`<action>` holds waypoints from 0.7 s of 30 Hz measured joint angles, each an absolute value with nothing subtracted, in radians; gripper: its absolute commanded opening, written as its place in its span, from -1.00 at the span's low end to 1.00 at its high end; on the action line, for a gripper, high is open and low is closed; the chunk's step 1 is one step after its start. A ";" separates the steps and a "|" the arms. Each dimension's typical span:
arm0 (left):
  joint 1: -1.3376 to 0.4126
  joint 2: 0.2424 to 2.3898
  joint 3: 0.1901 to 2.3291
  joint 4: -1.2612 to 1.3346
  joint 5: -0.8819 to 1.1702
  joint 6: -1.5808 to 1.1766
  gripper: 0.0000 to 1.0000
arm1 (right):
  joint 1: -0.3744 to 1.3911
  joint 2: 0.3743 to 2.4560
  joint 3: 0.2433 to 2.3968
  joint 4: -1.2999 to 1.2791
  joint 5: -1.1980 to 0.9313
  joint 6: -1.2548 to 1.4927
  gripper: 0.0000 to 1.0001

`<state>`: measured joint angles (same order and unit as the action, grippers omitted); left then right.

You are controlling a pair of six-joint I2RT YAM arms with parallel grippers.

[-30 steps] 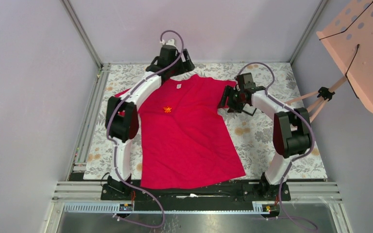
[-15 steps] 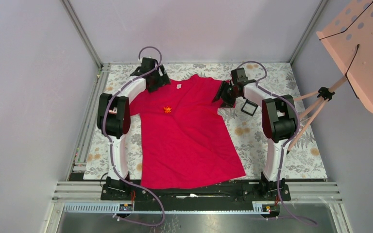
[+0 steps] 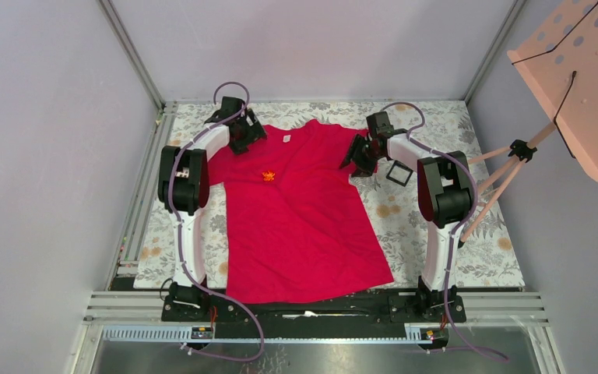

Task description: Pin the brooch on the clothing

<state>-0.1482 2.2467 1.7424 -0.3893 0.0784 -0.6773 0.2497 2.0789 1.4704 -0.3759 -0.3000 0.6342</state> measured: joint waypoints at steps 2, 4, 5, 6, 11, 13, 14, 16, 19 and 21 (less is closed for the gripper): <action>-0.137 2.247 1.738 -0.376 0.078 -0.690 0.68 | 0.252 2.080 1.470 -0.376 -0.300 0.636 0.12; -0.126 2.247 1.732 -0.366 0.081 -0.699 0.68 | 0.255 2.083 1.471 -0.375 -0.301 0.640 -0.04; -0.123 2.247 1.732 -0.364 0.081 -0.702 0.68 | 0.256 2.089 1.472 -0.375 -0.303 0.643 -0.10; -0.120 2.247 1.732 -0.362 0.082 -0.706 0.68 | 0.256 2.096 1.474 -0.374 -0.306 0.646 -0.17; -0.109 2.250 1.732 -0.353 0.086 -0.717 0.68 | 0.257 2.133 1.489 -0.372 -0.308 0.672 -0.81; -0.104 2.253 1.732 -0.345 0.088 -0.724 0.68 | 0.257 2.141 1.501 -0.373 -0.307 0.679 -0.93; -0.101 2.254 1.732 -0.342 0.090 -0.728 0.68 | 0.257 2.145 1.509 -0.373 -0.307 0.681 -0.95; -0.097 2.255 1.732 -0.340 0.096 -0.735 0.68 | 0.256 2.153 1.529 -0.373 -0.304 0.686 -1.00; -0.092 2.257 1.735 -0.339 0.103 -0.739 0.68 | 0.255 2.165 1.555 -0.373 -0.297 0.687 -1.00; -0.089 2.262 1.744 -0.336 0.103 -0.739 0.68 | 0.251 2.174 1.571 -0.376 -0.290 0.687 -1.00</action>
<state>-0.0887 2.2623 1.7435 -0.3359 0.1028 -0.7395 0.2508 2.1742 1.5715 -0.3763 -0.2905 0.6872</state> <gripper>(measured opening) 0.840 0.061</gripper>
